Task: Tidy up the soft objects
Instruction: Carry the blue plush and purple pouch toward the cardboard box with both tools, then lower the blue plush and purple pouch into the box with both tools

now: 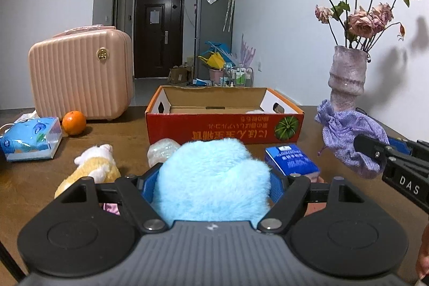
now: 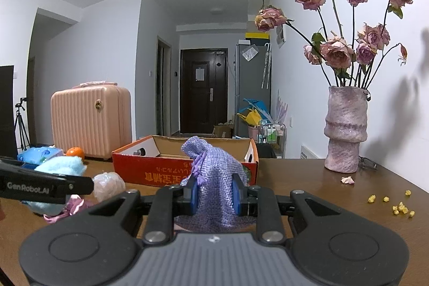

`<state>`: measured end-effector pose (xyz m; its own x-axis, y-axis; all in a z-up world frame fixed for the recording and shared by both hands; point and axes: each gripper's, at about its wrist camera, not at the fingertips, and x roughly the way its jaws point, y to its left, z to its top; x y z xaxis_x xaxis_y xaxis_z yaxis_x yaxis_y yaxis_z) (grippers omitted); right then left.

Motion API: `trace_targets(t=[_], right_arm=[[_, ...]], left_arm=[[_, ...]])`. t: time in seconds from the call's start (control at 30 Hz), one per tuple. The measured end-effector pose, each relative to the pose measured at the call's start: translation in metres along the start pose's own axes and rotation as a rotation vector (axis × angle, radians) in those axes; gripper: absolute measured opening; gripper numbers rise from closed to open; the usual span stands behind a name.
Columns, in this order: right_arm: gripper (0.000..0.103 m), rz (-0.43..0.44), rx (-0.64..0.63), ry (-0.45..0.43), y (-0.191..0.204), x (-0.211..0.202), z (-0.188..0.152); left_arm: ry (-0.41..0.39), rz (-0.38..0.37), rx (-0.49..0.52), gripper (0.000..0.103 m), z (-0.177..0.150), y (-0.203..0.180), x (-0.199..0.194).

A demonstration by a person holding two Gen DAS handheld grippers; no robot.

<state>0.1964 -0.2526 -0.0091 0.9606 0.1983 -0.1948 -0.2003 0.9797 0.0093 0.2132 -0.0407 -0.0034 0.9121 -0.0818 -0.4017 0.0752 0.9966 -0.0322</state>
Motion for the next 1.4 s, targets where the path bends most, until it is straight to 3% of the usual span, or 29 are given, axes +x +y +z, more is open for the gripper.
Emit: trace_targets(t=[0.77,1.4], right_arm=[[0.024,-0.010,-0.032,-0.068,0.009,0.042,0.020],[0.024,-0.019,-0.016,-0.064,0.000,0.104,0.037]], left_arm=[[-0.077,0.035,-0.066,0.077,0.042,0.007,0.035],[-0.114,0.060,-0.142,0.077,0.082,0.007,0.092]])
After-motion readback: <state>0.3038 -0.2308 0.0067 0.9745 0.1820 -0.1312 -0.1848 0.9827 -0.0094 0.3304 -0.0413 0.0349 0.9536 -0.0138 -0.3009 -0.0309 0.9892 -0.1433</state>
